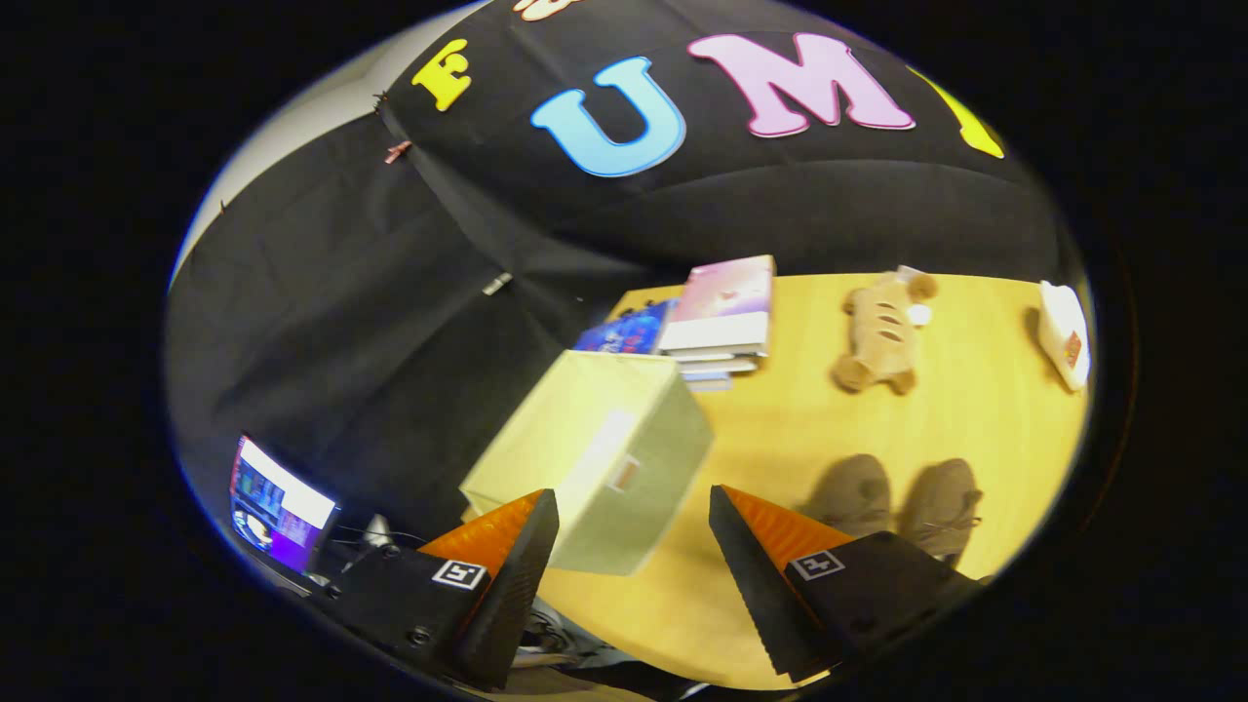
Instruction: Open the storage box then place both shoes into the box .Put the left shoe in first, then the right shoe, with the right side of both shoes facing outward in a uniform manner.
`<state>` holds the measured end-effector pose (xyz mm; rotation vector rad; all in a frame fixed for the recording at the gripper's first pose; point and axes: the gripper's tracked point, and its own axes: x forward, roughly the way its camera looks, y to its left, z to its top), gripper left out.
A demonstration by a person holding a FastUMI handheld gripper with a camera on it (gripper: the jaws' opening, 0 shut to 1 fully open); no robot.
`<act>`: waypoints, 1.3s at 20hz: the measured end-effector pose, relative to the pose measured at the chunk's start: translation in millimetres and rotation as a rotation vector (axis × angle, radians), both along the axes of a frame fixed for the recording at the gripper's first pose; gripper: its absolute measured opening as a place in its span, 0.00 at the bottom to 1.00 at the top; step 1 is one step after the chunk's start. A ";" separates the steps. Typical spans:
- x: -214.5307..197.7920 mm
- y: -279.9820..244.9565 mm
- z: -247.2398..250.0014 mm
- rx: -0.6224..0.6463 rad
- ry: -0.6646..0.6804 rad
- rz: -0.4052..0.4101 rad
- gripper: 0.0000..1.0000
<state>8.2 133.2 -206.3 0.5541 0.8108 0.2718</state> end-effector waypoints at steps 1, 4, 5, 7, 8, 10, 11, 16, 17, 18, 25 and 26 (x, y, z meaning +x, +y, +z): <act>-6.9 -14.5 -15.9 -0.037 0.020 -0.012 0.96; -30.1 -52.6 -62.9 -0.159 0.099 -0.025 0.96; -37.9 -62.4 -79.1 -0.203 0.121 -0.017 0.96; -48.4 -74.1 -107.2 -0.274 0.157 0.014 0.97; -49.9 -81.5 -118.4 -0.310 0.176 0.023 0.97; -50.9 -89.6 -139.4 -0.347 0.203 0.021 0.97; -48.7 -91.7 -150.0 -0.355 0.220 0.015 0.95; -27.1 -88.8 -184.8 -0.395 0.238 -0.007 0.78; -23.9 -89.6 -192.1 -0.422 0.241 -0.009 0.73; -23.6 -94.5 -198.1 -0.462 0.245 -0.015 0.67; -29.2 -108.9 -186.8 -0.524 0.277 -0.114 0.07; -28.5 -106.7 -176.2 -0.513 0.261 -0.126 0.07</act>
